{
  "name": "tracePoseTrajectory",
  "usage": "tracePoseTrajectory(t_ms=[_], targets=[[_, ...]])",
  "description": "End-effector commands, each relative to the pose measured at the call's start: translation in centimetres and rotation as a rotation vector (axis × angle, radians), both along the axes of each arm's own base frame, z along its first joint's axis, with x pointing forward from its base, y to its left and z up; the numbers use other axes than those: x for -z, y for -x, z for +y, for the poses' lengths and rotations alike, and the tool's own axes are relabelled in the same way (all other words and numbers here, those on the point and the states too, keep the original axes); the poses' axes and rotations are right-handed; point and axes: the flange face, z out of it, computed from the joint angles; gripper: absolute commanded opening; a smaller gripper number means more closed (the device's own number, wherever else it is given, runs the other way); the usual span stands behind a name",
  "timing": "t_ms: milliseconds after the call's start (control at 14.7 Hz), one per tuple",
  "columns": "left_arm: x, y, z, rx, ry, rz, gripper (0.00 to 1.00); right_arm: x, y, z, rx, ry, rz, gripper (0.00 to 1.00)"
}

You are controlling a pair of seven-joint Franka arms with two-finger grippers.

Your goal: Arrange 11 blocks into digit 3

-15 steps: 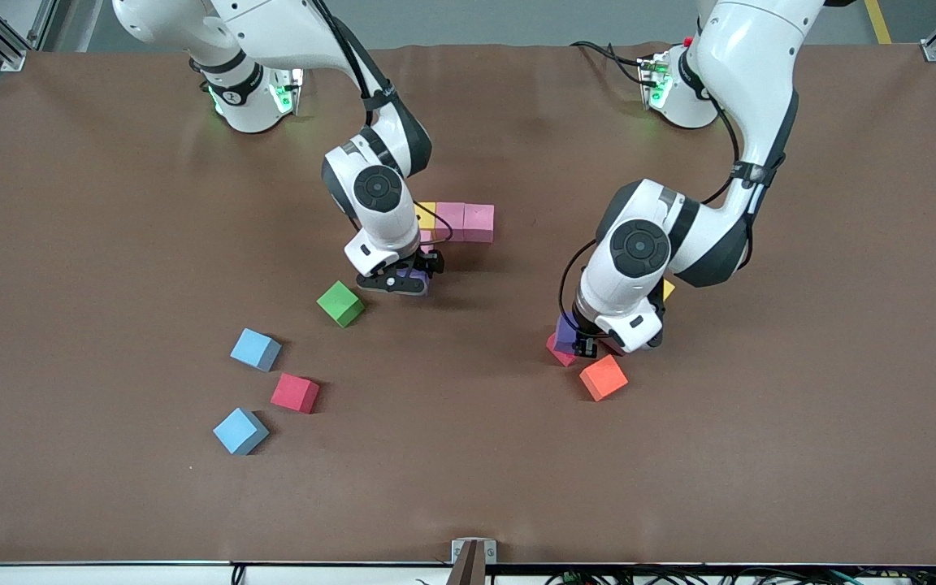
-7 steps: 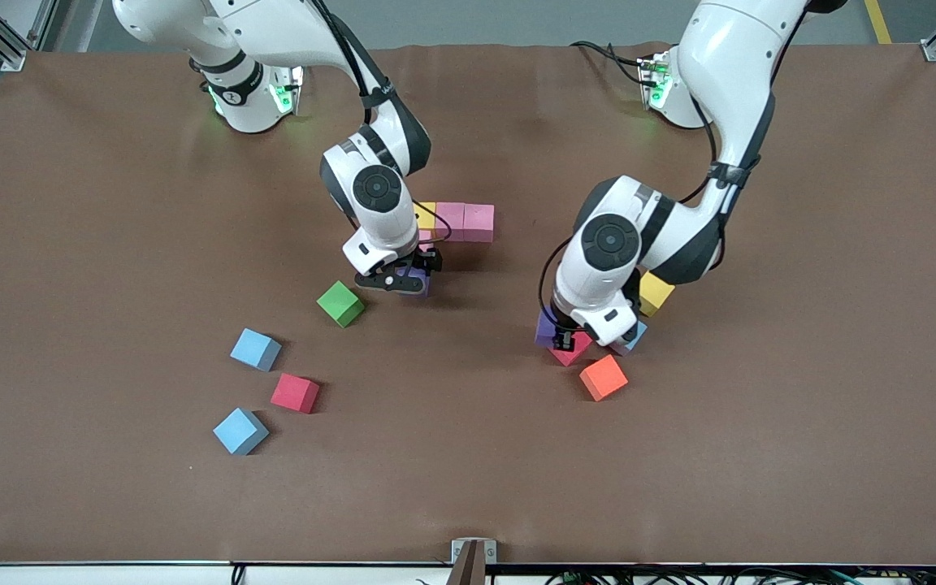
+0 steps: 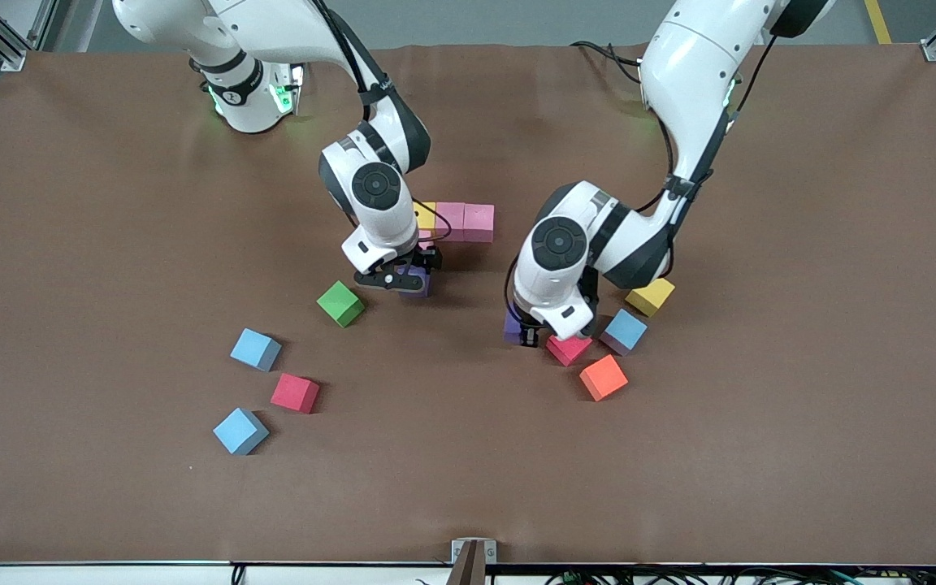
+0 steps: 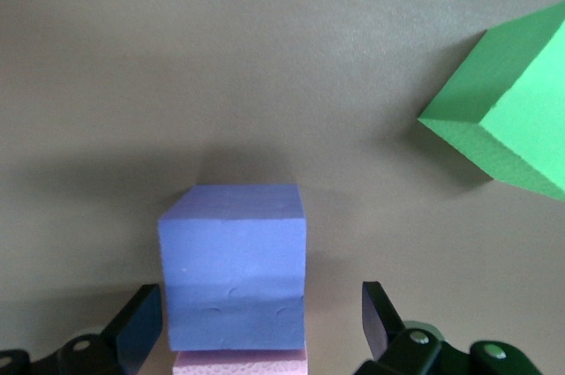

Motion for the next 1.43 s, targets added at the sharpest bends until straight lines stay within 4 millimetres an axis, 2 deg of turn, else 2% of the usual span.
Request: tracePoseTrajectory(t_ms=[0,136,272,476,544,748,884,952,1020,1156,1360], targets=[[0.9,0.5,-1.8,-0.016,-0.003,0.003,0.34,-3.5,-0.9,-1.2,0.015,-0.029,-0.026,1.00],[2.0,1.4,-3.7,-0.024,-0.004,0.007,0.34,-5.6,-2.0,-2.8,0.037,-0.043,-0.029,1.00],[2.5,1.7,-4.6,-0.048,0.008,0.005,0.34,-8.3,-3.6,-5.9,0.088,-0.038,0.009,1.00],[3.3,3.6,-7.5,-0.083,0.024,-0.005,0.34,-11.5,-5.3,-9.4,0.148,-0.059,0.001,1.00],[3.8,4.0,-7.9,-0.095,0.027,-0.003,0.34,-12.3,-5.9,-10.6,0.173,-0.068,-0.007,1.00],[4.7,6.6,-10.4,-0.087,0.028,0.003,0.34,-15.7,-8.5,-16.8,0.295,-0.096,-0.033,1.00],[4.7,7.6,-11.6,-0.096,0.049,-0.005,0.34,-17.7,-10.4,-21.4,0.370,-0.106,-0.045,1.00],[4.7,8.0,-12.0,-0.102,0.050,-0.005,0.34,-18.5,-11.3,-24.1,0.416,-0.098,-0.025,1.00],[4.7,8.6,-12.5,-0.100,0.052,-0.002,0.34,-19.4,-12.4,-27.7,0.472,-0.082,0.012,1.00],[4.8,9.6,-13.3,-0.091,0.051,0.002,0.34,-21.2,-13.3,-33.8,0.551,-0.046,0.066,1.00],[4.7,10.3,-13.8,-0.078,0.052,0.001,0.34,-21.6,-13.5,-36.9,0.577,0.002,0.055,1.00]])
